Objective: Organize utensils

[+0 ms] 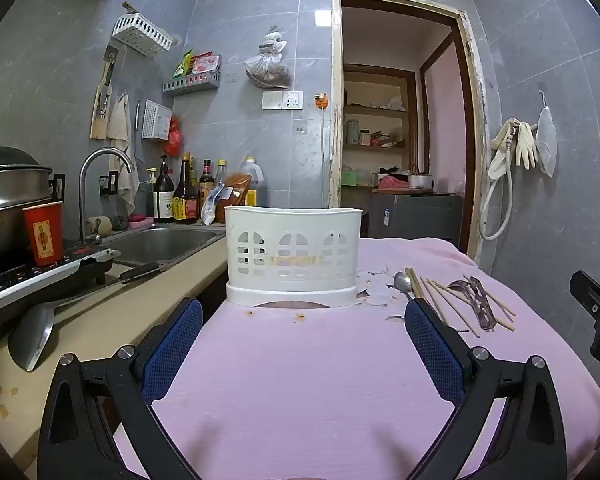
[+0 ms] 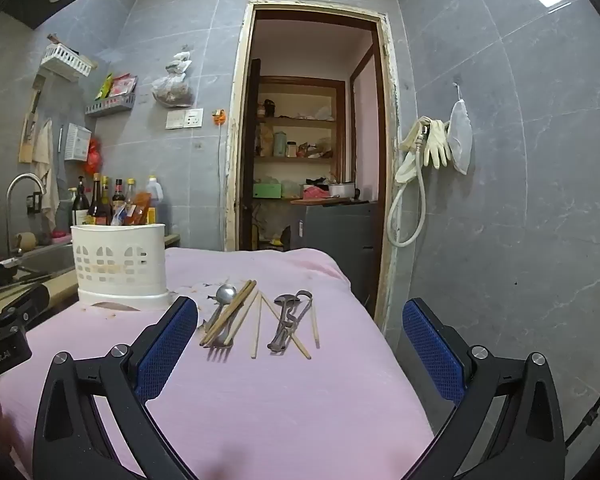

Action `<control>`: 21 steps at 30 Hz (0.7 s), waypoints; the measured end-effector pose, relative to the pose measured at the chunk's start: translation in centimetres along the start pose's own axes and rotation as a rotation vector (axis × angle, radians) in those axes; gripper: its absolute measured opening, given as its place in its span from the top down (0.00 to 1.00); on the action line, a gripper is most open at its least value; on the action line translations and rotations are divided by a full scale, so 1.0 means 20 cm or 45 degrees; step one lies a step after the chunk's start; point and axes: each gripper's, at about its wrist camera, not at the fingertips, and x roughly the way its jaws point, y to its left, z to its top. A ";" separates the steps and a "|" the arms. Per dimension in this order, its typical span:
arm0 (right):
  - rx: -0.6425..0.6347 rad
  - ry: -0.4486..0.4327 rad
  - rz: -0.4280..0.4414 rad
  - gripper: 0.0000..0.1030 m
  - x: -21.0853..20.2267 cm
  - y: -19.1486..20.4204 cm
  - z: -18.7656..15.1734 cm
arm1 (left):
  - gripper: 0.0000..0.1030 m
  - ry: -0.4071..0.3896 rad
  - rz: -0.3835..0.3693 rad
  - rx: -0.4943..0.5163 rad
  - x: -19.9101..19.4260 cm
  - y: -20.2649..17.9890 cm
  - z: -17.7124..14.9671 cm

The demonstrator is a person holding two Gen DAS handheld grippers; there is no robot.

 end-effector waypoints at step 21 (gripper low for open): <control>-0.010 0.016 0.011 0.00 0.03 0.05 -0.01 | 0.04 0.041 0.000 -0.005 0.04 0.02 -0.01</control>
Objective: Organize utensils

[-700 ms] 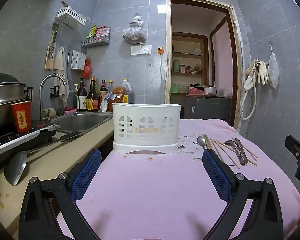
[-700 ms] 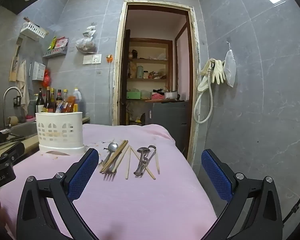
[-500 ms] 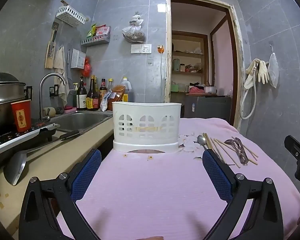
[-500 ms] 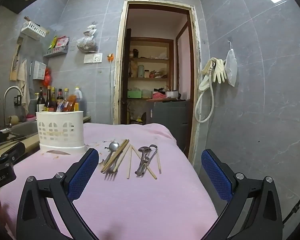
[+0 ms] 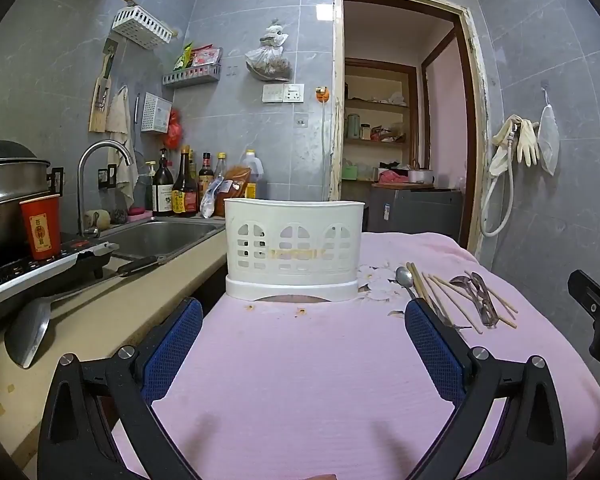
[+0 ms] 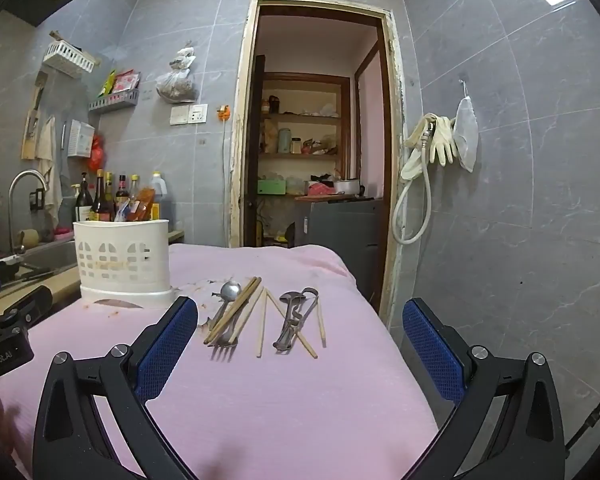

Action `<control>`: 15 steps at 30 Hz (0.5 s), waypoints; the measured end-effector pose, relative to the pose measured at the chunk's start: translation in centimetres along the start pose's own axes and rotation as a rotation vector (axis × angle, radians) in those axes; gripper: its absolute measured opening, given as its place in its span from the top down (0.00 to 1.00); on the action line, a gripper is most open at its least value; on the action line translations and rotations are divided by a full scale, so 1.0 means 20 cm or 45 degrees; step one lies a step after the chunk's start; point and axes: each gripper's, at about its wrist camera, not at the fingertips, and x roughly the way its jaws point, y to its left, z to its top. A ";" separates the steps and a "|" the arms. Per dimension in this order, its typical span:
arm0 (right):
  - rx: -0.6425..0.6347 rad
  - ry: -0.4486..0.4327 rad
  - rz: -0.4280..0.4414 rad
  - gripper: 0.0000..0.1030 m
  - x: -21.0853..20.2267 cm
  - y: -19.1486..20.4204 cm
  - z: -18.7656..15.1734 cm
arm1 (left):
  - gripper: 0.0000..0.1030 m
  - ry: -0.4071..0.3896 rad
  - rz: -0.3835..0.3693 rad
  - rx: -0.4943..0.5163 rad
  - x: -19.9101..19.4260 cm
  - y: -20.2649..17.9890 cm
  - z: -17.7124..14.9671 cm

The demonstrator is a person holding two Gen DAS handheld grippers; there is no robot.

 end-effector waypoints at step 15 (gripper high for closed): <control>-0.004 0.009 0.010 0.00 0.01 0.02 -0.01 | 0.04 0.003 0.000 -0.007 0.01 0.01 -0.01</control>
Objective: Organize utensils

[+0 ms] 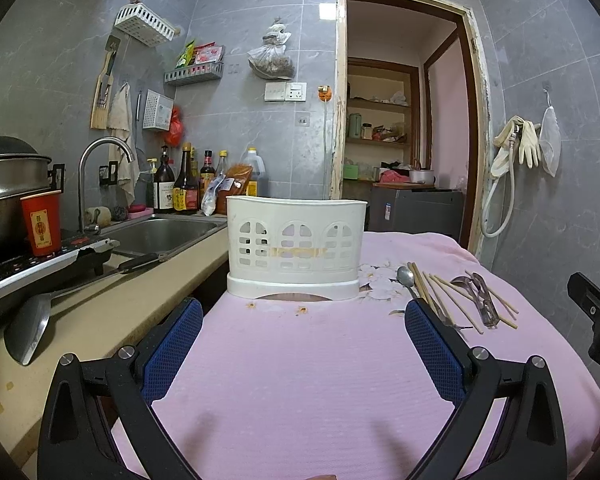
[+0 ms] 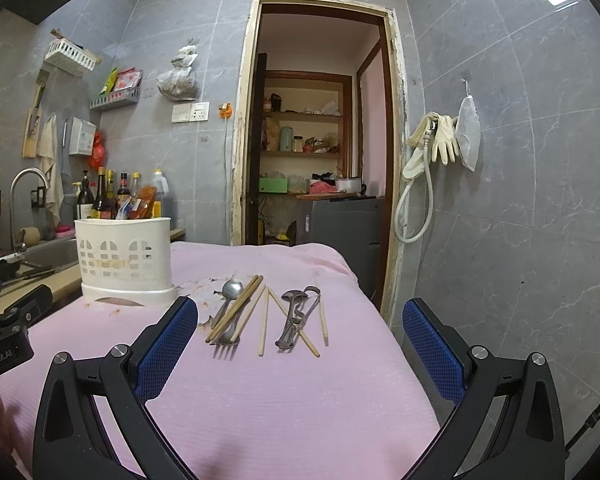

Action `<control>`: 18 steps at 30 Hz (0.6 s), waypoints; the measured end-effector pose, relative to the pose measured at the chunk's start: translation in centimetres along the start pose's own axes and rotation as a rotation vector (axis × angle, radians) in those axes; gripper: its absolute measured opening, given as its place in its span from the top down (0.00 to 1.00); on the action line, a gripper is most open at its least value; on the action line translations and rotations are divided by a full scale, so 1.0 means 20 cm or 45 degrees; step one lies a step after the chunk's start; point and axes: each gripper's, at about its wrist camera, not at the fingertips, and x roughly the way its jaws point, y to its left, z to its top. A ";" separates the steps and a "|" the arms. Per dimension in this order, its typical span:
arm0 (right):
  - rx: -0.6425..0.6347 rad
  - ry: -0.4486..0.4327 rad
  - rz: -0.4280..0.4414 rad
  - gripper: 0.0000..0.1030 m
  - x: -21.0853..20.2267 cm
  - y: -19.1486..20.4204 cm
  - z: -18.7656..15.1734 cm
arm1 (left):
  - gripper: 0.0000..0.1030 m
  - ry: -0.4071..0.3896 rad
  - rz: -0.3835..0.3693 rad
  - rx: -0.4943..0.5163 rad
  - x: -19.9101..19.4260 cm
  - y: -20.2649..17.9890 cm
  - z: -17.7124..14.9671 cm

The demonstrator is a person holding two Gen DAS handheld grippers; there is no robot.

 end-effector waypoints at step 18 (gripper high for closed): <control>0.002 0.012 0.011 0.00 0.00 0.00 -0.01 | 0.04 0.012 -0.004 -0.010 0.00 0.00 -0.02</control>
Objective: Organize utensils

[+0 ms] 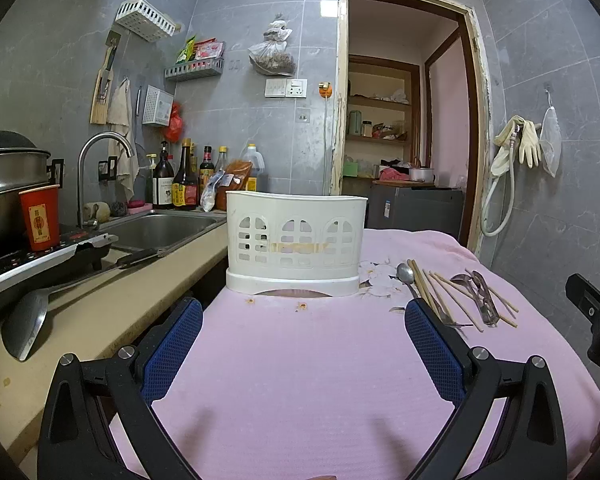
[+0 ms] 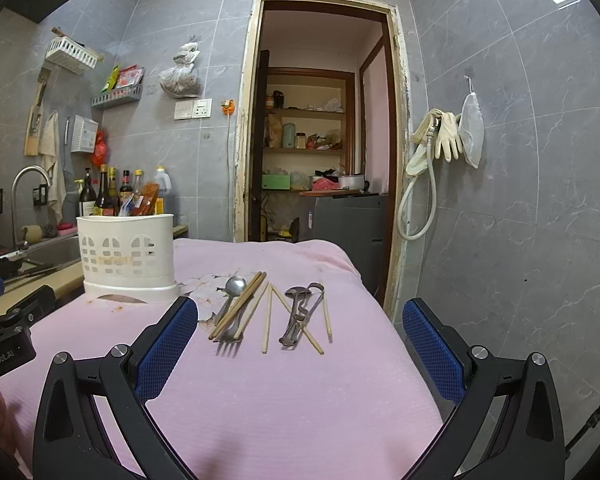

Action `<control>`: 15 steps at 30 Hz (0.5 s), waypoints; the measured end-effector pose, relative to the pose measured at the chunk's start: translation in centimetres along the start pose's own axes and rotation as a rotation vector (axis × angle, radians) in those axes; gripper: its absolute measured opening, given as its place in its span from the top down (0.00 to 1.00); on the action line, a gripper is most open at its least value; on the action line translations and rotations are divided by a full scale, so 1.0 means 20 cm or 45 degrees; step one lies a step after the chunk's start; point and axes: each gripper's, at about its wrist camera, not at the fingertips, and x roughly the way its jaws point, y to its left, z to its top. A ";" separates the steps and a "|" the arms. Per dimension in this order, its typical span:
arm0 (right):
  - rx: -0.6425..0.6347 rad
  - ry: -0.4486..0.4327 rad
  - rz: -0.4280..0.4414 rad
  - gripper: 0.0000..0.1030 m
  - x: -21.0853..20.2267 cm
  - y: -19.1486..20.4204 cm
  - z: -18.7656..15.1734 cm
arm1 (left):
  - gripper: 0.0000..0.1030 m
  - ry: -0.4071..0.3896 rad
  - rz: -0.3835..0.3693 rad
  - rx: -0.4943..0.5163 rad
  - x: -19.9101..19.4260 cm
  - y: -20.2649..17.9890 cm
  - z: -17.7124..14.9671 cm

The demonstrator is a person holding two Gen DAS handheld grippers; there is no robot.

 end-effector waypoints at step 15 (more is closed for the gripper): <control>-0.001 0.001 0.000 0.00 0.00 0.00 0.00 | 0.04 0.001 0.000 -0.001 0.00 0.00 0.00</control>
